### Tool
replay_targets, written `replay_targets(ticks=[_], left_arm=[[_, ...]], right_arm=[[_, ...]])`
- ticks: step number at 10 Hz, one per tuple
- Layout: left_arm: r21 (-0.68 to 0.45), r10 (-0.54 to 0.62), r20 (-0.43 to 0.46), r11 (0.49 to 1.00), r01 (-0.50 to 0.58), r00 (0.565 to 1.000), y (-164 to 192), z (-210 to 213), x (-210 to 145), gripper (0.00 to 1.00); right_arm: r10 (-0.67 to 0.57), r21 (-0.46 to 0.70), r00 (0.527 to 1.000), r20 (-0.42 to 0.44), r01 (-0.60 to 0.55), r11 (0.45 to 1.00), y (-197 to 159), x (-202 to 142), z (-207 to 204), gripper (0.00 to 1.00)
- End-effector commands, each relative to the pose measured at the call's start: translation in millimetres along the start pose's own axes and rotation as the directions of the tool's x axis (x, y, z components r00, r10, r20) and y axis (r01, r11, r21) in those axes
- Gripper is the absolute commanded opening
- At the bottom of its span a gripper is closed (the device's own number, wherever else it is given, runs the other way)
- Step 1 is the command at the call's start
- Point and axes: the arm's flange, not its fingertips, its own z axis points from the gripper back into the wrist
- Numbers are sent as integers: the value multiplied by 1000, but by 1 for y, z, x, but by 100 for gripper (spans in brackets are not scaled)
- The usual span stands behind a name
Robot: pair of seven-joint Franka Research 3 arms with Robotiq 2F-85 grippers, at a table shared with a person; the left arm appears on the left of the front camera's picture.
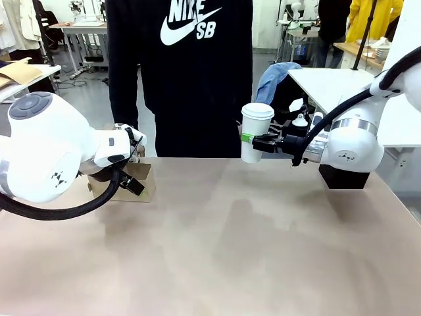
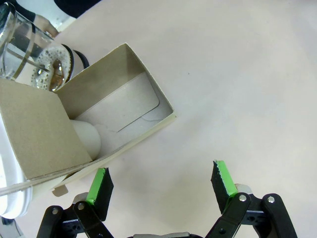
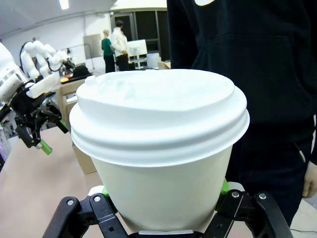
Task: Pour a drink into a cup and package it in a carrier.
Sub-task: When a person places the Paper Cup Lid on the 600 ml Paper Cup , lift the 600 ml Paper Cup.
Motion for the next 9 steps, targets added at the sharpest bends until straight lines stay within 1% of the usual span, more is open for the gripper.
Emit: replay_targets(ticks=[1,9], left_arm=[[-2,1,1,1000,-1,1000,0,0,0,100],[-2,1,1,1000,-1,1000,0,0,0,100]], right_arm=[[5,-5,1000,12,-5,1000,2,5,-2,80],[5,-5,1000,12,-5,1000,2,5,-2,80]])
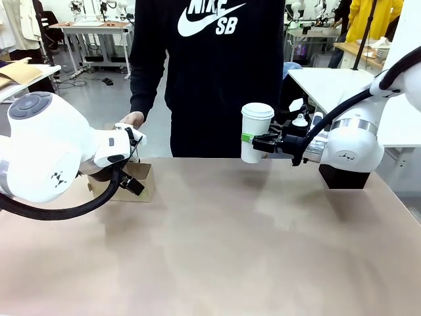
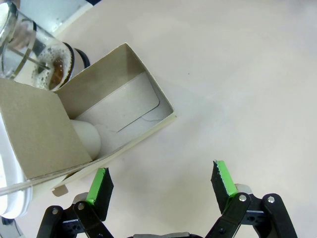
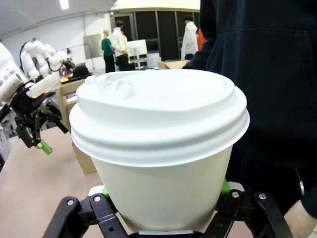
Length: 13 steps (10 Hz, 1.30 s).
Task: Pour a drink into a cup and package it in a carrier.
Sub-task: When a person places the Paper Cup Lid on the 600 ml Paper Cup , lift the 600 ml Paper Cup.
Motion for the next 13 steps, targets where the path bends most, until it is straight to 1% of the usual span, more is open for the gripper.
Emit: replay_targets(ticks=[1,9,10,11,13], left_arm=[[-2,1,1,1000,-1,1000,0,0,0,100],[-2,1,1,1000,-1,1000,0,0,0,100],[-2,1,1,1000,-1,1000,0,0,0,100],[-2,1,1,1000,-1,1000,0,0,0,100],[-2,1,1,1000,-1,1000,0,0,0,100]], right_arm=[[5,-5,1000,12,-5,1000,2,5,-2,80],[5,-5,1000,12,-5,1000,2,5,-2,80],[0,0,1000,0,0,1000,0,0,0,80],[-4,6,1000,2,4,1000,6,15,5,80],[14,2,1000,3,-14,1000,16,58,12,80]])
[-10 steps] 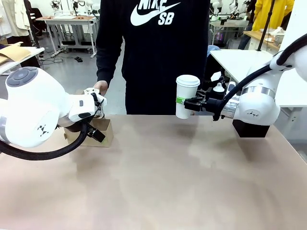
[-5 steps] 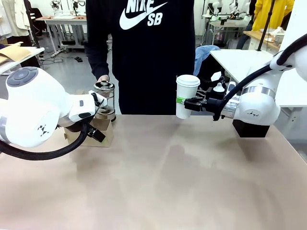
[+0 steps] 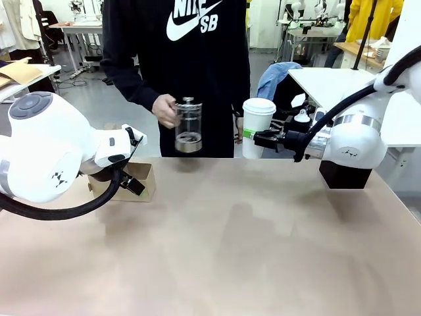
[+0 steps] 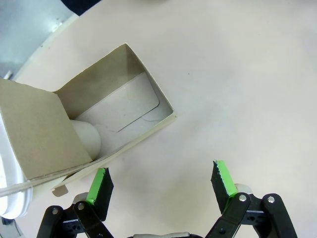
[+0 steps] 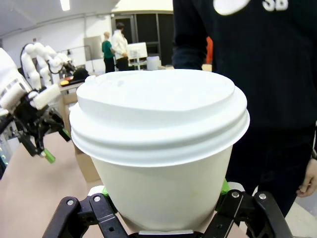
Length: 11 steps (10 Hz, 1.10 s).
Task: Pour a drink into a cup and package it in a carrier.
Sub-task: When a person places the Paper Cup Lid on the 600 ml Paper Cup , lift the 600 ml Paper Cup.
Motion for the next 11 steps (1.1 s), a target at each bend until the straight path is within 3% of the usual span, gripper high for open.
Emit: replay_targets(ticks=[1,7,11], left_arm=[[-2,1,1,1000,-1,1000,0,0,0,100],[-2,1,1,1000,-1,1000,0,0,0,100],[-2,1,1,1000,-1,1000,0,0,0,100]], right_arm=[[2,19,1000,-16,-2,1000,17,49,12,80],[40,121,998,-47,-34,992,87,195,61,80],[49,143,999,-6,-48,989,113,228,83,80]])
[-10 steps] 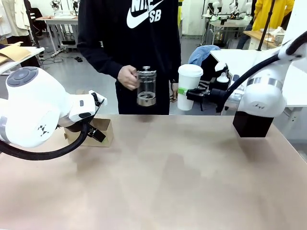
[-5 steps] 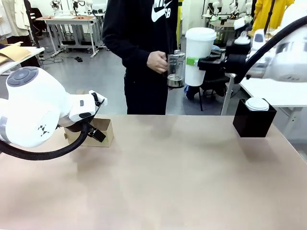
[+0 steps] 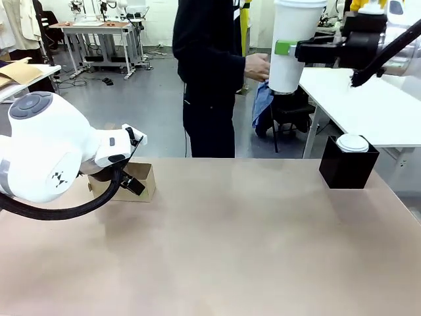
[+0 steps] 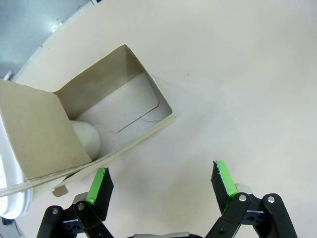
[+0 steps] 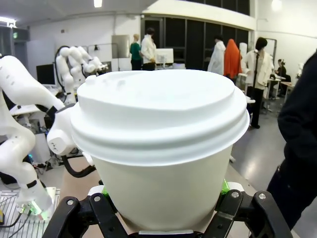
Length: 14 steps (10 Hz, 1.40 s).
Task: Pour a drink into a cup and package it in a carrier.
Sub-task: When a person places the Paper Cup Lid on the 600 ml Paper Cup , lift the 600 ml Paper Cup, then position the Cup Carrier in the center of the table.
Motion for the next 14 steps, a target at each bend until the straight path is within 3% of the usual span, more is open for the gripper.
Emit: replay_targets(ticks=[1,3,4,14], left_arm=[[-2,2,0,1000,-2,1000,1,0,0,100],[-2,2,0,1000,-2,1000,1,0,0,100],[-2,2,0,1000,-2,1000,1,0,0,100],[-2,2,0,1000,-2,1000,1,0,0,100]], right_arm=[[-29,10,1000,6,29,1000,3,2,7,80],[-45,7,999,-25,46,999,4,3,5,80],[-2,6,1000,6,2,1000,1,1,4,80],[-2,6,1000,6,2,1000,1,1,4,80]])
